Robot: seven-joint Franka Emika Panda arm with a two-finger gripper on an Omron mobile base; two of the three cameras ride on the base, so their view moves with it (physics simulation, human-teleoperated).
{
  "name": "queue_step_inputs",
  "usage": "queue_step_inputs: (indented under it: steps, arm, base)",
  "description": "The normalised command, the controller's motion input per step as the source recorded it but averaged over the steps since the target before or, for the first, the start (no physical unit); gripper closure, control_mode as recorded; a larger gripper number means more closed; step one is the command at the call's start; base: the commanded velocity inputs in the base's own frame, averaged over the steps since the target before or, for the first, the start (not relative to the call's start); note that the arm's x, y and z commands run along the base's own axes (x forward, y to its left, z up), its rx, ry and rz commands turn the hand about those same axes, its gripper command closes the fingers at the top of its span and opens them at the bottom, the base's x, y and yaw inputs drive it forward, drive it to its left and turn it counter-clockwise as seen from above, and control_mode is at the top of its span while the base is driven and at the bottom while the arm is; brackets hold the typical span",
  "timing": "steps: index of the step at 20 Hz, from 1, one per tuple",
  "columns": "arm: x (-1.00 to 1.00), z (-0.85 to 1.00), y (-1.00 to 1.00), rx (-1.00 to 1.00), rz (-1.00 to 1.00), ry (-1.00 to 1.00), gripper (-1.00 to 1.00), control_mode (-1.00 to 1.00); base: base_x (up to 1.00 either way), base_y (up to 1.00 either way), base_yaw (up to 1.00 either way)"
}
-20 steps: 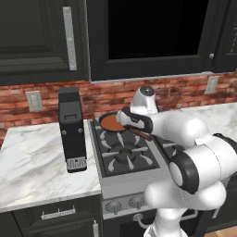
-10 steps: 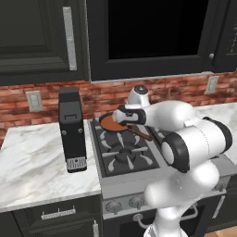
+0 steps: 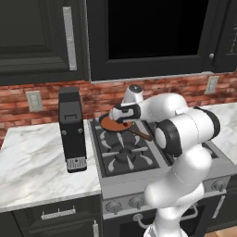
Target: Retrieve the chicken drumstick from the fridge and place it on the saucepan with marinade on the stove.
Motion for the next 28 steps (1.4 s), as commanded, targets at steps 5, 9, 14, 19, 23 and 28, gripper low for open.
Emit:
queue_step_inputs:
  steps: [5, 9, 14, 19, 23, 28]
  arm:
    - [0.2, -0.11, 0.0, 0.0, 0.0, 0.0, 1.0, -1.0]
    - [0.21, -0.25, 0.01, 0.0, 0.0, 0.0, 1.0, -1.0]
    - [0.22, -0.24, 0.01, 0.0, 0.0, 0.0, 1.0, -1.0]
    - [0.07, -0.07, 0.0, 0.0, 0.0, 0.0, 1.0, -1.0]
    - [0.0, 0.0, 0.02, 0.0, 0.0, 0.0, 1.0, -1.0]
    - [0.0, 0.0, 0.0, 0.0, 0.0, 0.0, 1.0, -1.0]
  base:
    - [0.0, 0.0, 0.0]
    - [0.0, 0.0, 0.0]
    - [0.0, 0.0, 0.0]
    - [0.0, 0.0, 0.0]
    - [0.0, 0.0, 0.0]
    - [0.0, 0.0, 0.0]
